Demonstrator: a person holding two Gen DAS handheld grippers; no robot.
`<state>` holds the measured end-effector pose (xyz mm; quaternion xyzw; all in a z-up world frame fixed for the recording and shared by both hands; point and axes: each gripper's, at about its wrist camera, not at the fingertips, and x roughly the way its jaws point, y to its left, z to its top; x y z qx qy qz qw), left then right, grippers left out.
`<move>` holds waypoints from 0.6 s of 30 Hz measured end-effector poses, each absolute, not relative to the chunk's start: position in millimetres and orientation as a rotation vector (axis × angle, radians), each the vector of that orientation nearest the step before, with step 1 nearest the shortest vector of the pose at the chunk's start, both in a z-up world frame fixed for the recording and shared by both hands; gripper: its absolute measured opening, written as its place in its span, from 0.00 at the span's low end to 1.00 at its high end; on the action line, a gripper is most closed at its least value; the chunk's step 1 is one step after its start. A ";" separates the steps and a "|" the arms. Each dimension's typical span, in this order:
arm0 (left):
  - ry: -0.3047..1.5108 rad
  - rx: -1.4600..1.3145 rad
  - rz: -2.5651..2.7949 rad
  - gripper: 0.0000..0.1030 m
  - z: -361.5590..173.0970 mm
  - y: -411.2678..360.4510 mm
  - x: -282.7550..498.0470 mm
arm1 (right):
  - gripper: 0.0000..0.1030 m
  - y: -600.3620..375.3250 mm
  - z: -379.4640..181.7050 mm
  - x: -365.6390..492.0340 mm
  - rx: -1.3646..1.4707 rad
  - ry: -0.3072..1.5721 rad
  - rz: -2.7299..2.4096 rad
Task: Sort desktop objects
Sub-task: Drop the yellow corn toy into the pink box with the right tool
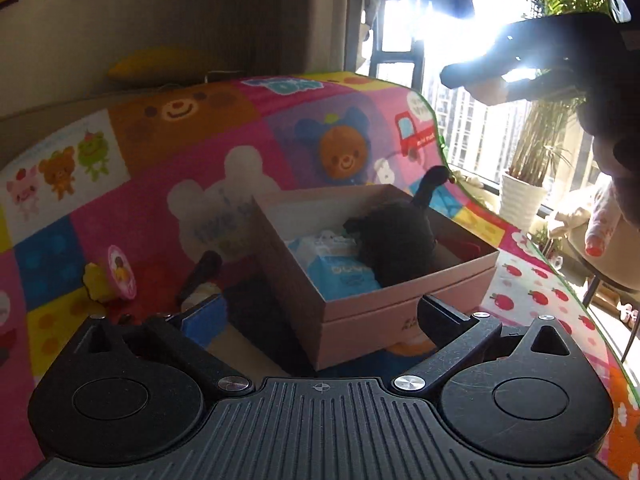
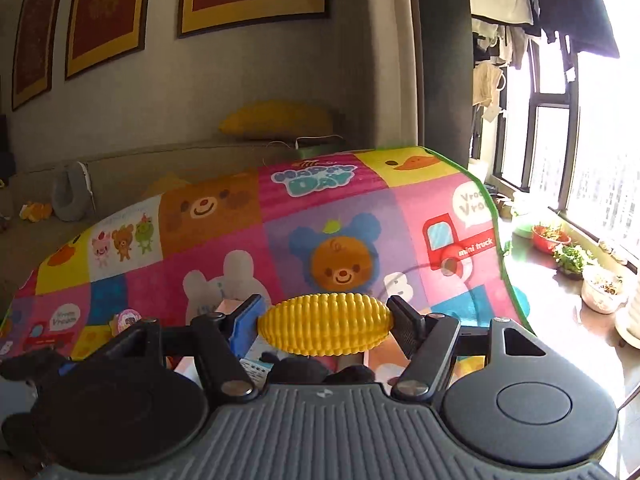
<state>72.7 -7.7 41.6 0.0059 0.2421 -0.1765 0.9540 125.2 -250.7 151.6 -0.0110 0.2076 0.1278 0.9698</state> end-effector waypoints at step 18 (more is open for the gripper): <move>0.537 -0.228 -0.352 1.00 3.4 48.1 68.4 | 0.82 -177.7 75.2 197.6 -0.229 0.599 0.122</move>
